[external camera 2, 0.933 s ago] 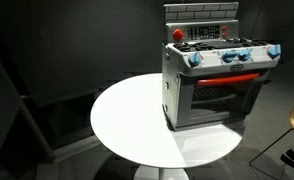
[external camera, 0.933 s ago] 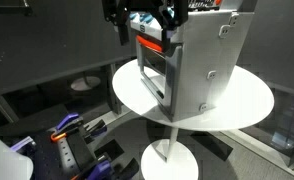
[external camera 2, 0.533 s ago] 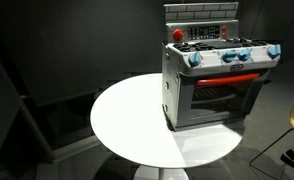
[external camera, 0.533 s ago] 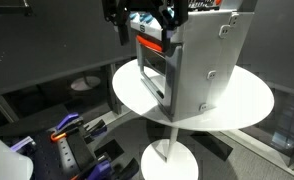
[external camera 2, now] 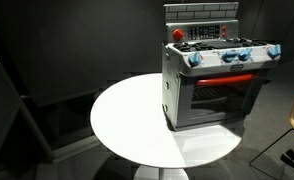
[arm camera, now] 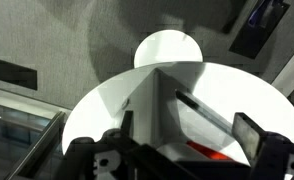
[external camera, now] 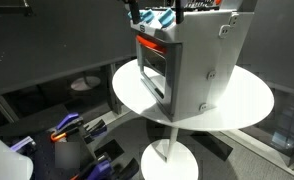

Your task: Push the top right button on the toy stove

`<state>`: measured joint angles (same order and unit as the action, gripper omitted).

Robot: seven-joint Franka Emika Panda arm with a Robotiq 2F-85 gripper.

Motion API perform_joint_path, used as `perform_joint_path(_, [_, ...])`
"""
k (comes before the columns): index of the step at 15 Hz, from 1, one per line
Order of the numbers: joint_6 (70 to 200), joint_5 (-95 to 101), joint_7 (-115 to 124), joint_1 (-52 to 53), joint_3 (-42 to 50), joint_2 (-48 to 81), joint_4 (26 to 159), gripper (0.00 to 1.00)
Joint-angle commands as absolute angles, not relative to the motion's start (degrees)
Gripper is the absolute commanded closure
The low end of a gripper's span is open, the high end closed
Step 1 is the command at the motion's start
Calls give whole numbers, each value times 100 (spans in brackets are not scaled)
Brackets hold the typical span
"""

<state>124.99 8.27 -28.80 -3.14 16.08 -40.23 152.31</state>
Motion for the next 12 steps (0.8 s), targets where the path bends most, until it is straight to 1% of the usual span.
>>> perform_joint_path(1, [12726, 623, -2703, -171, 1507, -3724, 14645, 0])
perform_joint_path(6, [13317, 502, -2496, -72, 1408, -3170, 13973, 0])
perform_joint_path(12, [13948, 352, -2336, -86, 1420, -2109, 13258, 0])
